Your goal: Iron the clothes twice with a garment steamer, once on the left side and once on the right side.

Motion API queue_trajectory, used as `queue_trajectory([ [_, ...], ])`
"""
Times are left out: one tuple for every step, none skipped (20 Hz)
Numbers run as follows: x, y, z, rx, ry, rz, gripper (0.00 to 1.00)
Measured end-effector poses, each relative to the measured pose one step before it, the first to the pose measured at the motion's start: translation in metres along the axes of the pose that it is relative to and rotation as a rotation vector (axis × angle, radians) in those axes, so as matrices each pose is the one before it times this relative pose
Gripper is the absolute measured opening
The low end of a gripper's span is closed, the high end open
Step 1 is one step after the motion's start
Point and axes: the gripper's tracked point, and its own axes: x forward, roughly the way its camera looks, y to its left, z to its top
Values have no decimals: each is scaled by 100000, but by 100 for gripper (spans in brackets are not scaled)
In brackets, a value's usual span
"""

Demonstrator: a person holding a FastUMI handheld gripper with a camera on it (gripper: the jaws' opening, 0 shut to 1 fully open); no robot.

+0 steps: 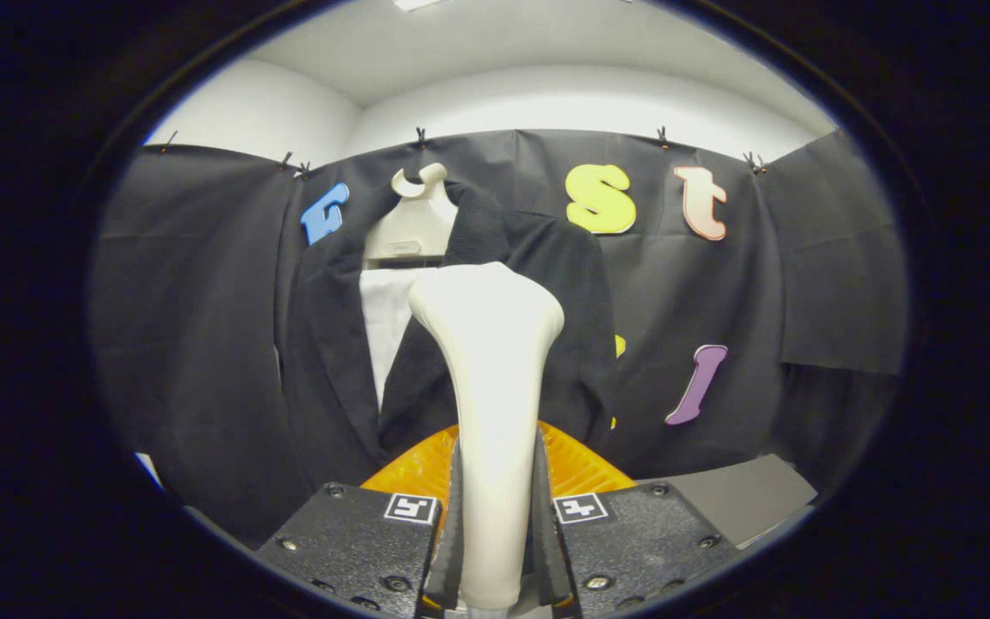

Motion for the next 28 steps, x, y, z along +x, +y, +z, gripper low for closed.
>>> queue_trajectory([
  [-85, 2, -500, -528, 598, -276, 36],
  [-53, 111, -487, -946, 835, -214, 36],
  [-93, 36, -777, -495, 756, -91, 36],
  [-172, 188, -658, -419, 946, -84, 36],
  [-112, 170, -550, -239, 846, -118, 36],
  [-207, 20, -631, -195, 763, -182, 36],
  [-161, 95, -499, -293, 604, 260, 36],
  [-121, 207, -647, -195, 818, 303, 36],
  [-82, 129, -612, -235, 767, -137, 36],
  [-214, 98, -621, -612, 719, -79, 36],
  [-128, 112, -699, -605, 969, -224, 36],
  [-47, 156, -824, -502, 1014, -195, 36],
  [-113, 108, -820, -613, 1022, -83, 36],
  [-145, 181, -886, -268, 909, -54, 36],
  [-58, 214, -764, -133, 676, 232, 36],
  [340, 116, -742, -12, 1346, 125, 36],
  [166, 165, -897, -144, 1559, 227, 36],
  [-119, 224, -1117, 21, 1323, 215, 36],
  [11, 141, -909, -294, 1562, 190, 36],
  [26, 92, -874, -44, 1301, 200, 36],
  [21, 140, -714, -113, 1164, 173, 36],
  [164, 129, -590, -176, 885, 3, 36],
  [90, 8, -506, -56, 711, -81, 36],
  [172, 137, -680, -214, 819, 54, 36],
  [197, 38, -667, -199, 1131, -198, 36],
  [91, -28, -756, -165, 1069, -184, 36],
  [-6, 81, -720, -179, 1062, 38, 36],
  [75, 108, -670, -50, 873, 106, 36],
])
